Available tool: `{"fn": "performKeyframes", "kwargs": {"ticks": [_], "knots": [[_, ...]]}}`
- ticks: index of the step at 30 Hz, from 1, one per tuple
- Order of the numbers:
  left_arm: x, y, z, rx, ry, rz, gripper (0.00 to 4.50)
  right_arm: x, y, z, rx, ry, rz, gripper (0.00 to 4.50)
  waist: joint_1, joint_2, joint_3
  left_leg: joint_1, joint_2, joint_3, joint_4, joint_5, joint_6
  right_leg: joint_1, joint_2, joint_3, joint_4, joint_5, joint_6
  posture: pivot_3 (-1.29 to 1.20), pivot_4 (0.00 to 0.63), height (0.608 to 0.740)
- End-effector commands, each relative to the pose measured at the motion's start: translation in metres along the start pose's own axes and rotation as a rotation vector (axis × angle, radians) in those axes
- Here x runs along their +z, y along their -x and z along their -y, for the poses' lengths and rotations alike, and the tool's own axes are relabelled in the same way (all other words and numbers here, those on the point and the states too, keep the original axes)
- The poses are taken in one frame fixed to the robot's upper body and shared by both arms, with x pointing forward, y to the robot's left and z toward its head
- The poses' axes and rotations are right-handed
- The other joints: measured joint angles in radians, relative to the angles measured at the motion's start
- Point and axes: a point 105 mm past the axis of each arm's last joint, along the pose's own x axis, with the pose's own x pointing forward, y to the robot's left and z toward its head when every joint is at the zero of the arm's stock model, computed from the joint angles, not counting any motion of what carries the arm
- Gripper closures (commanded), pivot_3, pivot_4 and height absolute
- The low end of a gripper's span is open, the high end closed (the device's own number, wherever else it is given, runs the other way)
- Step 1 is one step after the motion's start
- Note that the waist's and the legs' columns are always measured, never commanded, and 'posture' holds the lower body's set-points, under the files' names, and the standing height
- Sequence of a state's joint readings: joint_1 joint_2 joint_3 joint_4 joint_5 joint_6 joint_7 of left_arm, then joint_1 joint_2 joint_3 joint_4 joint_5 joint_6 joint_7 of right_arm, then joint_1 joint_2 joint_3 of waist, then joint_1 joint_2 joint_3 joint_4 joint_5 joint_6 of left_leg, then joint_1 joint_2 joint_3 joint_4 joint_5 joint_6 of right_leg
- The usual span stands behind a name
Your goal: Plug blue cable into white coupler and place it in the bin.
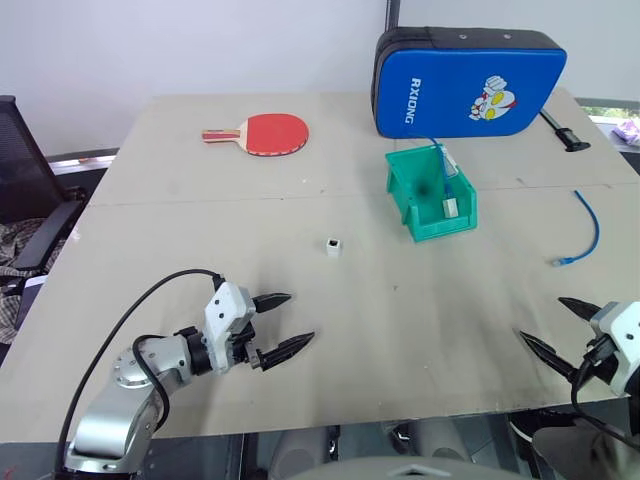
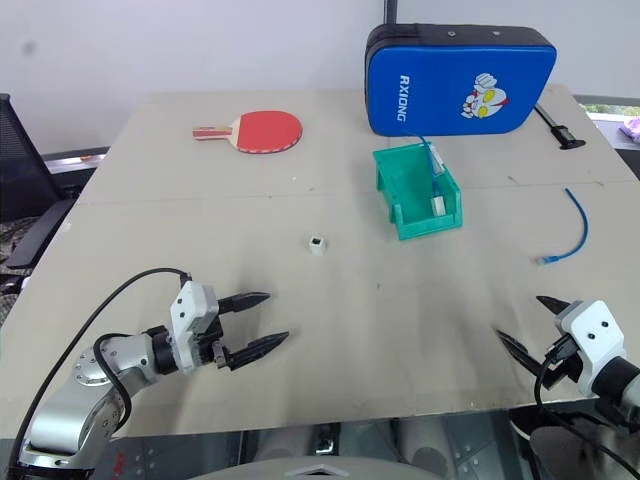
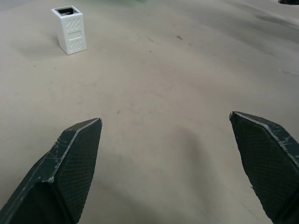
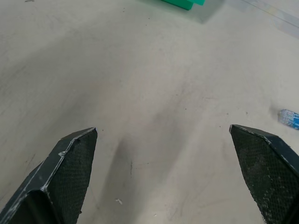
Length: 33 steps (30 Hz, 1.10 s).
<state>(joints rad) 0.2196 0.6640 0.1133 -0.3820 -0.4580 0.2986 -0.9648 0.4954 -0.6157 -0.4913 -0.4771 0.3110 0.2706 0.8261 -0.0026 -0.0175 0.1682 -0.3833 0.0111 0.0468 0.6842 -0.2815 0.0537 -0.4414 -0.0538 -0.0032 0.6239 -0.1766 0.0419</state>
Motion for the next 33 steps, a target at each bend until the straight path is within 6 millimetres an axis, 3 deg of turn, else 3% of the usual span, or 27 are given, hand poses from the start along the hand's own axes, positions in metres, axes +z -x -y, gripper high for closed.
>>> {"fn": "performKeyframes", "kwargs": {"ticks": [1,7,13,21,23,25,26,33], "knots": [[0.014,-0.005,-0.001,-0.007,-0.008,0.062,0.01,0.01,0.005,0.012,-0.051,0.047,0.023,0.0,0.001,0.0,0.0,0.0,0.0,0.0,0.0,0.0,0.0,0.0,0.0,0.0,0.0,0.0,0.0,0.0,0.15,0.731],[0.052,-0.026,-0.004,0.024,0.1,0.218,0.01,0.016,0.001,0.024,-0.099,0.074,0.038,0.0,0.015,-0.001,0.0,0.001,0.0,0.0,0.001,0.0,0.0,0.002,0.0,0.0,0.0,0.0,0.0,0.0,0.15,0.731],[0.077,-0.031,0.004,-0.02,0.148,0.266,0.01,0.026,-0.003,0.04,-0.109,0.108,0.056,0.0,0.014,-0.001,0.0,0.001,0.0,0.0,0.001,0.0,0.0,0.002,0.002,0.001,0.001,0.0,0.0,0.0,0.15,0.731],[0.078,-0.031,0.033,-0.223,-0.125,0.173,0.01,0.022,-0.005,0.09,-0.007,0.339,-0.148,0.0,0.014,-0.001,0.0,0.002,-0.002,0.002,0.001,0.0,0.0,0.002,0.002,0.003,0.0,0.0,0.0,0.0,0.15,0.731],[0.076,-0.031,0.034,-0.243,-0.146,0.167,0.0,0.019,-0.008,0.098,0.051,0.407,-0.214,0.54,0.012,-0.001,0.0,0.003,-0.002,0.003,0.001,0.0,0.0,0.002,0.002,0.004,0.0,0.0,0.0,0.0,0.15,0.731],[0.074,-0.032,0.035,-0.252,-0.159,0.166,0.0,0.017,-0.015,0.109,0.089,0.476,-0.262,1.49,0.013,-0.002,0.0,0.003,-0.002,0.002,0.001,0.0,0.0,0.002,0.003,0.004,0.0,0.0,0.0,0.0,0.15,0.731],[0.074,-0.032,0.035,-0.252,-0.162,0.167,0.0,0.017,-0.019,0.114,0.1,0.51,-0.279,1.69,0.011,-0.002,0.0,0.002,-0.002,0.002,0.001,0.0,0.0,0.002,0.004,0.004,0.0,0.0,0.0,0.0,0.15,0.731],[0.07,-0.03,0.042,-0.245,-0.164,0.163,0.0,0.008,-0.05,0.14,0.238,0.676,-0.436,1.69,0.0,-0.001,0.001,0.002,-0.001,0.003,0.001,0.0,0.0,0.001,0.004,0.005,-0.001,0.0,0.0,0.0,0.15,0.731]]}}
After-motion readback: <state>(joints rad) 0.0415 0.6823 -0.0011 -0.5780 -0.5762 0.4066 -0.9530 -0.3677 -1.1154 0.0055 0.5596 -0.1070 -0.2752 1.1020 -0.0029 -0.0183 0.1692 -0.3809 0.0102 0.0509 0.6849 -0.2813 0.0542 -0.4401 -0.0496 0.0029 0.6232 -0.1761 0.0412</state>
